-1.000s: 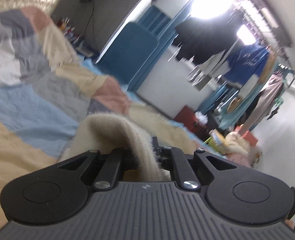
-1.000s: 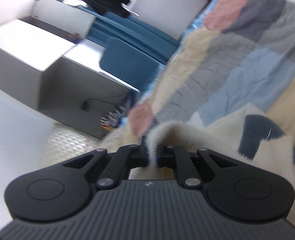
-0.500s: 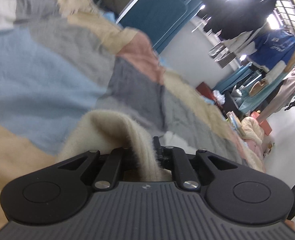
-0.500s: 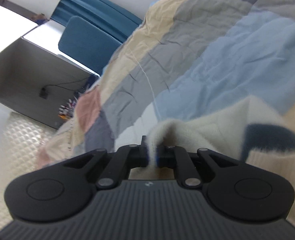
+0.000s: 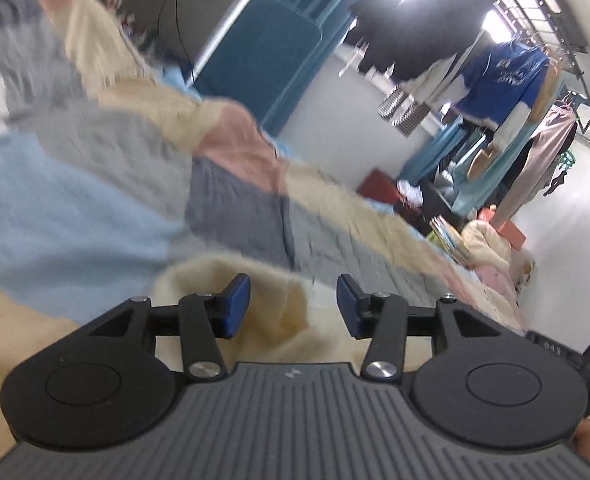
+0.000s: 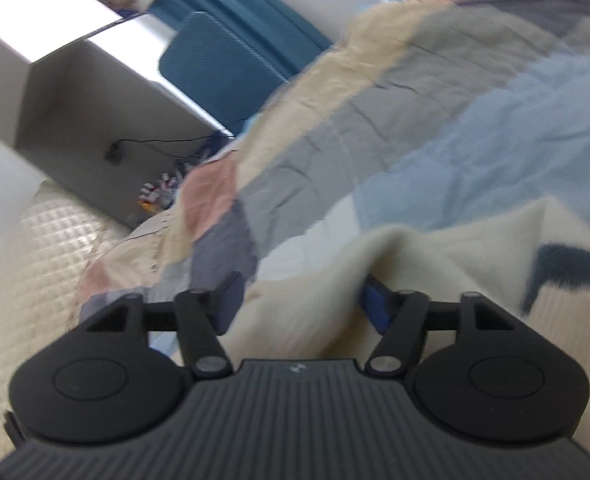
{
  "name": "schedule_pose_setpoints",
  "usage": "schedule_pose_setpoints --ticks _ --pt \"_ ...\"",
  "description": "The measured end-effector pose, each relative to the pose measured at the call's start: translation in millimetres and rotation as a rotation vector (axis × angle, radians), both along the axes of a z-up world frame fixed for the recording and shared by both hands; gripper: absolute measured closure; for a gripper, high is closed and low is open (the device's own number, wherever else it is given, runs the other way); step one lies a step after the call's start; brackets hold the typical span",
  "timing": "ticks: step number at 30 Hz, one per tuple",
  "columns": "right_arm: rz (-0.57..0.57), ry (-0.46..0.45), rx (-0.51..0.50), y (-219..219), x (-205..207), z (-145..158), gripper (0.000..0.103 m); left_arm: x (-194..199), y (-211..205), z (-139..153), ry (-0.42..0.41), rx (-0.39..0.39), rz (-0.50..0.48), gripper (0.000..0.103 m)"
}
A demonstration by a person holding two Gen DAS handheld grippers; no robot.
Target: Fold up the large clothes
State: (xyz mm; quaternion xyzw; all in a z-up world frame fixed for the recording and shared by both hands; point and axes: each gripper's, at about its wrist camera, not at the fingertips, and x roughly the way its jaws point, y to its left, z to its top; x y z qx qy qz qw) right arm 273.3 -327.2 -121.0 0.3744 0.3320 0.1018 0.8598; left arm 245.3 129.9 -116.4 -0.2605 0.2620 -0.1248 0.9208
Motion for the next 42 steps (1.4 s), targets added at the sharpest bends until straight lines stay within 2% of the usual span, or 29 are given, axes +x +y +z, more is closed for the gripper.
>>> schedule_pose_setpoints --ticks 2,4,7,9,12,13,17,22,25,28,29,32,33,34,35,36,37,38,39,42 --pt "0.027 -0.026 -0.054 4.6 -10.8 10.9 0.036 -10.9 5.1 7.3 0.011 0.028 0.019 0.05" --pt "0.041 -0.044 -0.139 9.9 -21.1 21.0 0.036 -19.4 6.6 9.4 0.053 0.095 0.045 0.05" --pt "0.082 -0.029 -0.36 21.5 -34.5 35.2 0.036 -26.0 3.0 1.8 0.138 0.234 0.072 0.05" --pt "0.101 -0.017 -0.466 25.5 -41.8 37.1 0.036 -29.0 -1.7 -6.3 0.169 0.311 0.073 0.05" --pt "0.136 0.018 -0.55 26.5 -40.3 30.2 0.038 -26.5 -10.0 -14.4 0.174 0.375 0.06 0.052" --pt "0.143 0.031 -0.57 27.1 -37.3 26.8 0.039 -25.5 -11.9 -16.0 0.174 0.389 0.056 0.055" --pt "0.199 0.045 -0.704 42.7 -20.7 12.4 0.039 -14.7 -17.5 -22.4 0.17 0.418 0.052 0.058" --pt "0.244 -0.04 -0.591 53.7 5.3 6.2 0.038 -5.1 -15.5 -31.6 0.173 0.372 0.01 0.056" --pt "0.276 -0.096 -0.626 62.2 11.3 -0.1 0.038 -3.7 -17.3 -32.5 0.16 0.351 -0.007 0.047" --pt "0.309 -0.047 -0.639 64.7 24.4 -15.8 0.039 0.8 -20.9 -33.7 0.147 0.342 -0.023 0.039" --pt "0.318 -0.02 -0.641 65.4 29.0 -21.6 0.039 1.5 -22.6 -34.5 0.144 0.344 -0.028 0.038" --pt "0.337 -0.021 -0.673 71.8 29.4 -24.1 0.037 0.5 -29.4 -35.2 0.138 0.39 -0.039 0.04" --pt "0.344 -0.022 -0.693 74.6 27.9 -23.8 0.039 0.3 -31.2 -35.5 0.141 0.406 -0.037 0.042" --pt "0.349 -0.022 -0.71 76.7 27.0 -24.1 0.043 0.2 -33.2 -35.7 0.15 0.428 -0.029 0.053" --pt "0.349 -0.023 -0.722 77.5 26.0 -24.0 0.054 0.1 -35.7 -35.8 0.161 0.462 -0.017 0.063" --pt "0.348 -0.031 -0.726 77.4 23.9 -22.8 0.065 -1.0 -37.8 -35.3 0.162 0.488 -0.009 0.066" --pt "0.343 -0.041 -0.731 77.4 21.9 -21.2 0.071 -2.1 -39.4 -34.8 0.16 0.501 -0.007 0.074" --pt "0.334 -0.051 -0.736 76.6 21.0 -19.6 0.084 -3.3 -41.0 -34.0 0.156 0.515 -0.006 0.077" --pt "0.323 -0.065 -0.739 75.9 19.5 -16.5 0.091 -4.8 -41.9 -32.6 0.151 0.523 -0.001 0.083" --pt "0.269 -0.121 -0.736 69.5 15.0 -3.7 0.092 -12.6 -36.5 -24.2 0.128 0.486 0.034 0.087"
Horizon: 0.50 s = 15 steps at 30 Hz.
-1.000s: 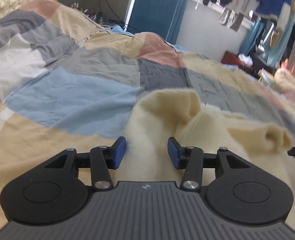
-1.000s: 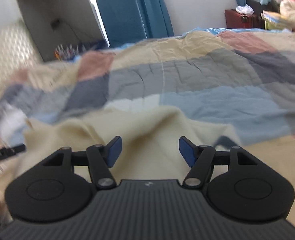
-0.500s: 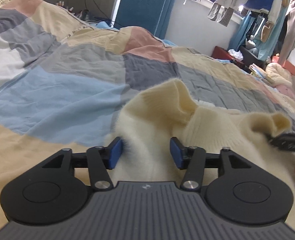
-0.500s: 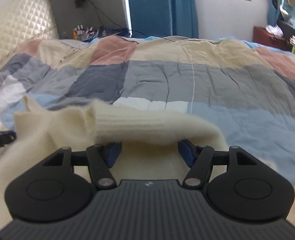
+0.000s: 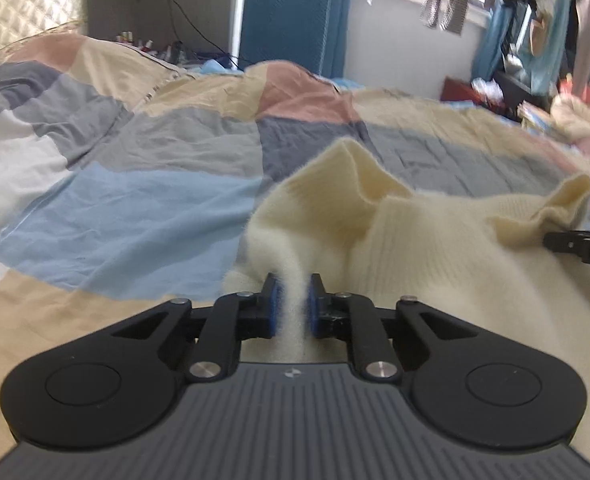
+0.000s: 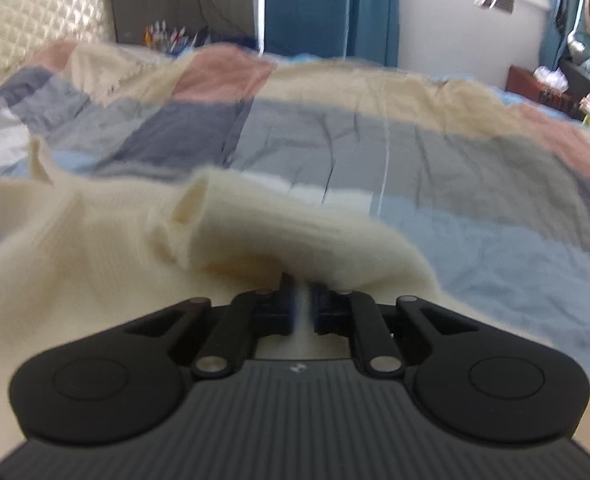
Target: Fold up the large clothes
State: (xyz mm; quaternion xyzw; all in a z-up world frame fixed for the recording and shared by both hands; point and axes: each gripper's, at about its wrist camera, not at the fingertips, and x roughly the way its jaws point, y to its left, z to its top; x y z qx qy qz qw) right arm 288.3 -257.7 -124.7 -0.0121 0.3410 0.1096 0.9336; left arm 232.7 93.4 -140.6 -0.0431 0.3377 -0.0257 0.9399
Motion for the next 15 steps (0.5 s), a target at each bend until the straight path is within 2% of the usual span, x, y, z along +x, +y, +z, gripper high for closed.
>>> schedule_pose_setpoints --ticks 7,10,12,14,15 --pt "-0.142 -0.157 0.078 -39.5 -16.3 44.3 0.093 -24.7 33.7 31.9 -0.124 -0.201 0.083 0.089" --pt "-0.219 -0.17 0.086 -57.1 -15.3 46.5 0.093 -29.2 41.8 36.6 -0.16 -0.218 0.124 0.094" --pt "-0.266 -0.15 0.098 -66.4 -9.4 40.2 0.093 -25.3 49.8 33.5 -0.141 -0.253 0.153 0.094" --pt "-0.293 -0.108 0.113 -72.8 1.3 28.4 0.093 -16.7 60.6 22.5 -0.09 -0.333 0.204 0.094" --pt "-0.306 -0.083 0.108 -74.3 7.2 20.7 0.093 -12.1 63.0 15.6 -0.06 -0.342 0.223 0.094"
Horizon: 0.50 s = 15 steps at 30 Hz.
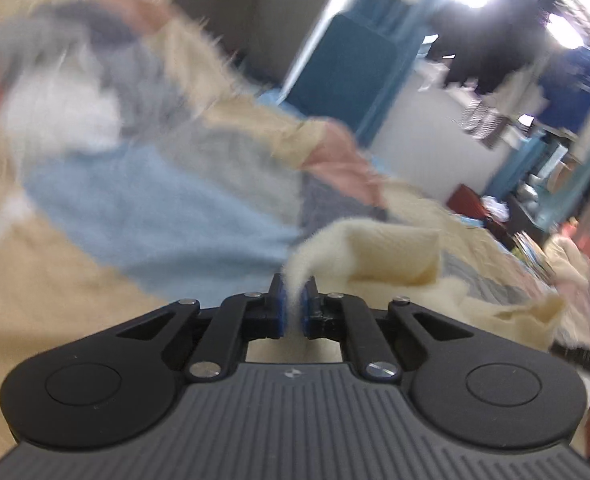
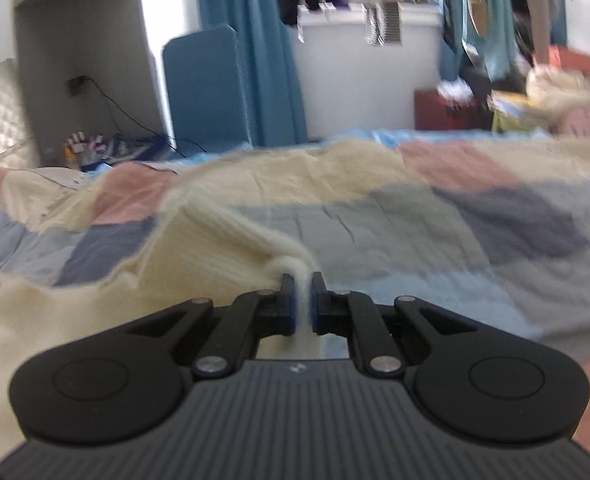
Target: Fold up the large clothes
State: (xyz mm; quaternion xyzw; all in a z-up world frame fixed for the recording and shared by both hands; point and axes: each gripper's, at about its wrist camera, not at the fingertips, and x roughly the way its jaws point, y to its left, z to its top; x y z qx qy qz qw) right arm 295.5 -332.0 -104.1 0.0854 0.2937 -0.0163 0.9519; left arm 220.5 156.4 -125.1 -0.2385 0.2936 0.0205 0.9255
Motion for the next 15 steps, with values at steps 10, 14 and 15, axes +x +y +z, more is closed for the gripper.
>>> schedule_pose_setpoints --ticks 10,14,15 --pt "-0.035 0.16 -0.05 0.1 22.1 -43.8 0.093 26.7 0.3 -26.5 0.115 0.059 0.002 0.094" --pt "-0.027 0.137 -0.035 0.3 14.9 -39.6 0.09 19.5 0.7 -21.7 0.077 0.047 0.004 0.093" --pt "-0.023 0.129 -0.032 -0.6 14.7 -38.1 0.09 18.2 1.0 -18.4 0.067 0.05 0.001 0.092"
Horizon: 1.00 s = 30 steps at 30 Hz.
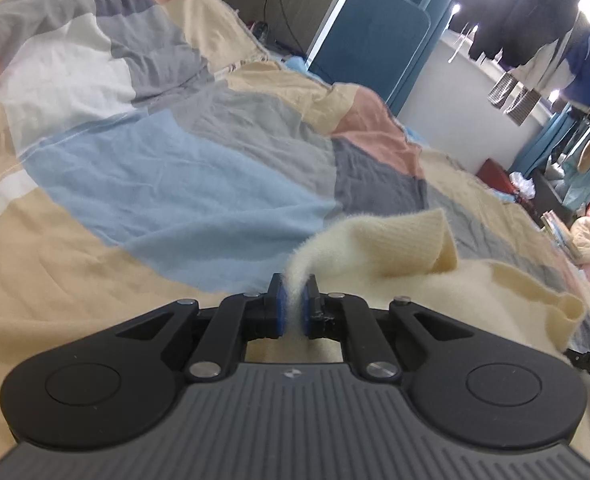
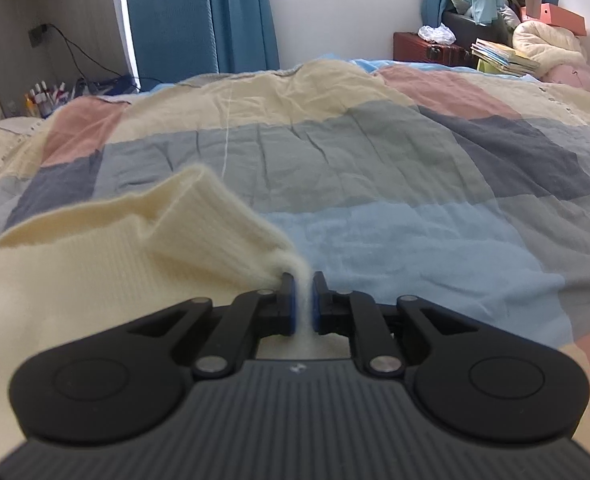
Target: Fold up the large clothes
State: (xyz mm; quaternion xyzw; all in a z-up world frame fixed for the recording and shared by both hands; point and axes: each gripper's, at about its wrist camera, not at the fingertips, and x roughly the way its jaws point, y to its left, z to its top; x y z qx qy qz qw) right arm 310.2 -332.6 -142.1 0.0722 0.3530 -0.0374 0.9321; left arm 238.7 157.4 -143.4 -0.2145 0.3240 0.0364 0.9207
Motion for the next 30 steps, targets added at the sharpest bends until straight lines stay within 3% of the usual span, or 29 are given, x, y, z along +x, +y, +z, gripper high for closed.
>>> schedule_pose_setpoints --ticks 8,17,22,26,30 --pt "0.016 -0.069 0.052 2.1 -36.8 28.2 0.089 -52.4 -21.7 33.7 -0.076 0.122 -0.021 0.092" --pt "0.128 -0.146 0.092 21.2 -97.6 67.7 0.089 -112.3 -65.5 63.0 -0.118 0.111 -0.134 0.092" --pt "0.201 -0.155 0.137 32.8 -128.8 75.0 0.089 -136.4 -94.1 61.4 -0.107 0.11 -0.202 0.092" --pt "0.239 -0.112 0.214 43.3 -146.5 66.7 0.089 -148.3 -113.3 51.2 -0.067 0.104 -0.246 0.092" --pt "0.3 -0.084 0.188 64.4 -155.7 58.7 0.089 -148.9 -126.9 39.4 -0.027 0.105 -0.279 0.092"
